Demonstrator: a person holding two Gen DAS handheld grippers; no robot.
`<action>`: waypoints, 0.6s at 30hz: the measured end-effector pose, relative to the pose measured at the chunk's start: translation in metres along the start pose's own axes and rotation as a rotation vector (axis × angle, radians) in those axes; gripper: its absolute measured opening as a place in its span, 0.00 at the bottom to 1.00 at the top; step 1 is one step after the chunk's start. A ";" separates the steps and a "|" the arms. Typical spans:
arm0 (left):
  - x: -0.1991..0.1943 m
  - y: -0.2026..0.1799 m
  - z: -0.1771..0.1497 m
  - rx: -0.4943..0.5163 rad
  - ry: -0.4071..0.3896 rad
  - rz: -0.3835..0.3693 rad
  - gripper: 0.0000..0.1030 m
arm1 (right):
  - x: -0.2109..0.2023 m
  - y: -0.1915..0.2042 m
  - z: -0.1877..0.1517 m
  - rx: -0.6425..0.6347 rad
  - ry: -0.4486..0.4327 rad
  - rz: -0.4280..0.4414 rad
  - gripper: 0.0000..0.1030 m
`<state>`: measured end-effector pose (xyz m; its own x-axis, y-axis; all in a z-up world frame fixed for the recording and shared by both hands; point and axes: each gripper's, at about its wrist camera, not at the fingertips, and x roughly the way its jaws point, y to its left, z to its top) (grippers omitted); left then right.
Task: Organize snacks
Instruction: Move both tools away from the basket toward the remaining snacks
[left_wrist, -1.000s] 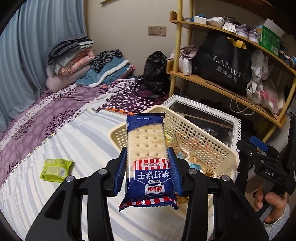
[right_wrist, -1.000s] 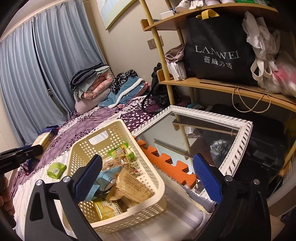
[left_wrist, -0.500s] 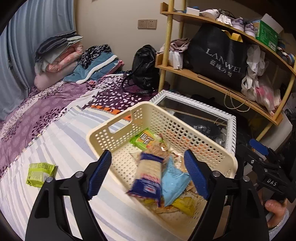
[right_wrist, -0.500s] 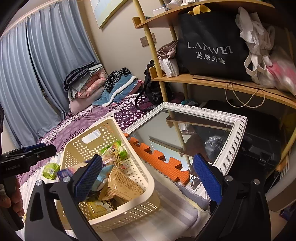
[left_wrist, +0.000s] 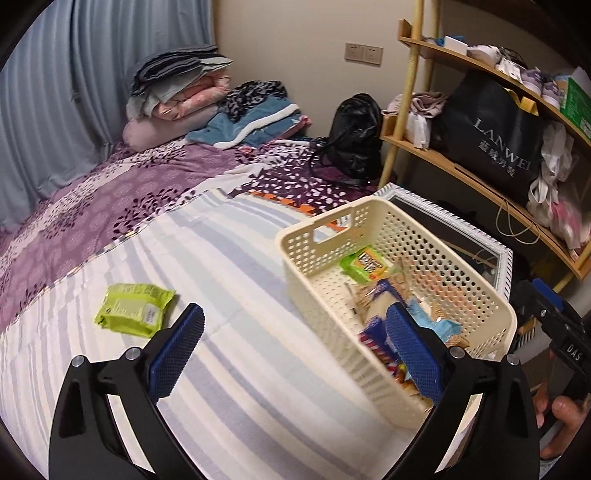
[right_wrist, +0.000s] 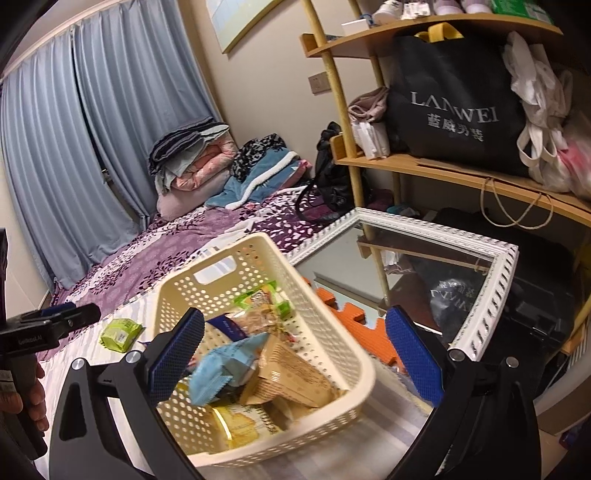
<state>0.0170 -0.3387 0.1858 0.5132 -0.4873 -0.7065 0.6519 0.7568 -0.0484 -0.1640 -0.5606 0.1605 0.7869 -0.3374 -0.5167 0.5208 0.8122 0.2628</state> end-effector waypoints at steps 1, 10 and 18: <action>-0.003 0.007 -0.003 -0.012 0.000 0.010 0.97 | 0.001 0.006 0.000 -0.007 0.001 0.010 0.95; -0.028 0.066 -0.028 -0.118 -0.002 0.085 0.97 | 0.002 0.055 -0.004 -0.079 0.006 0.100 0.95; -0.056 0.128 -0.060 -0.215 -0.006 0.166 0.97 | 0.000 0.106 -0.012 -0.155 0.017 0.177 0.95</action>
<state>0.0383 -0.1879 0.1771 0.6073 -0.3507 -0.7129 0.4249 0.9016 -0.0816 -0.1124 -0.4691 0.1785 0.8551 -0.1764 -0.4875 0.3173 0.9217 0.2230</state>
